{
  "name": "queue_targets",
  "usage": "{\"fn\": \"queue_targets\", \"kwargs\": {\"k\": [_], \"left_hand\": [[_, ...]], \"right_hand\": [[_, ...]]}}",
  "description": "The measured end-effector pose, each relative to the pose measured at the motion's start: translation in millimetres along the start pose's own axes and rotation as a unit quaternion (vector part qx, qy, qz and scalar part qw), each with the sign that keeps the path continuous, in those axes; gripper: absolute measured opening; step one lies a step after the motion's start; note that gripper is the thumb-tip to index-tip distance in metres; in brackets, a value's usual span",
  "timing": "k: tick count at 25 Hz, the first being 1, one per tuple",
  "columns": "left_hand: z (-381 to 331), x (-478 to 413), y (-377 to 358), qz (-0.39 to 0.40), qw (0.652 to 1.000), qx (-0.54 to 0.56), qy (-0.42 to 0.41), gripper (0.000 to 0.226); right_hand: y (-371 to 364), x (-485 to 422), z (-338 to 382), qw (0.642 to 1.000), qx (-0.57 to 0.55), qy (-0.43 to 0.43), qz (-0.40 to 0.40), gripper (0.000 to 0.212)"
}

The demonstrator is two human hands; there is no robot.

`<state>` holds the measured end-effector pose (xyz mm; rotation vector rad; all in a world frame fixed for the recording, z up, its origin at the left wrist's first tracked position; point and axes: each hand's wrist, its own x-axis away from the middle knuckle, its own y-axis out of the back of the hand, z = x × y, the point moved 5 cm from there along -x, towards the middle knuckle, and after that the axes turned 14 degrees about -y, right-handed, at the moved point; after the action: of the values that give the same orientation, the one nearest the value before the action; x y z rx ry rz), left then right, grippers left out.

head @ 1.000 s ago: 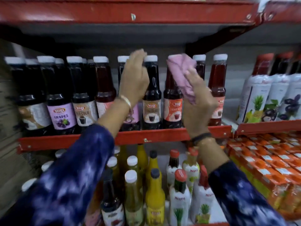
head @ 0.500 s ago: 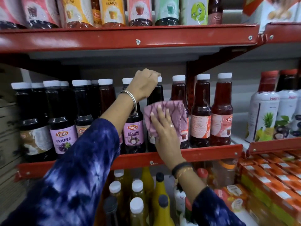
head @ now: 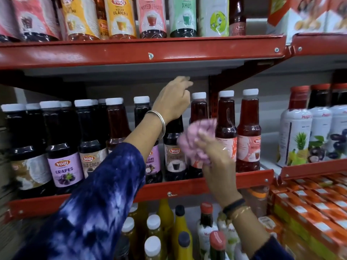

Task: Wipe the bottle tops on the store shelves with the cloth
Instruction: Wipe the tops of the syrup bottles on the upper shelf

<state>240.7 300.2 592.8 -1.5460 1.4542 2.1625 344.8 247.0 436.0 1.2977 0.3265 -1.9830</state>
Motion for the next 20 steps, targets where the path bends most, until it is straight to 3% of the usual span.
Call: {"fn": "queue_targets", "kwargs": {"k": [2, 4, 6, 10, 16, 20], "left_hand": [[-0.2, -16.3, -5.5, 0.043, 0.999, 0.012, -0.01, 0.047], [5.5, -21.8, -12.5, 0.085, 0.996, 0.004, -0.008, 0.048], [10.7, -18.9, -18.0, 0.078, 0.997, -0.01, -0.01, 0.049], [14.3, -17.6, -20.1, 0.055, 0.998, -0.009, -0.005, 0.052], [8.9, -15.6, -19.6, 0.042, 0.999, -0.009, -0.012, 0.053], [7.6, -15.3, -21.1, 0.031, 1.0, -0.007, 0.0, 0.049]], "right_hand": [[7.7, -41.0, 4.1, 0.998, 0.024, 0.022, -0.048, 0.039], [-7.2, -65.1, -0.3, 0.998, 0.068, 0.007, 0.0, 0.052], [-22.3, -47.7, -18.1, 0.995, 0.077, -0.01, 0.056, 0.058], [-28.0, 23.3, -43.9, 0.993, 0.088, -0.019, 0.071, 0.062], [-28.4, -75.5, -7.3, 0.997, 0.059, -0.004, 0.042, 0.06], [-18.4, -27.4, -28.0, 0.991, 0.093, 0.006, 0.097, 0.062]]}}
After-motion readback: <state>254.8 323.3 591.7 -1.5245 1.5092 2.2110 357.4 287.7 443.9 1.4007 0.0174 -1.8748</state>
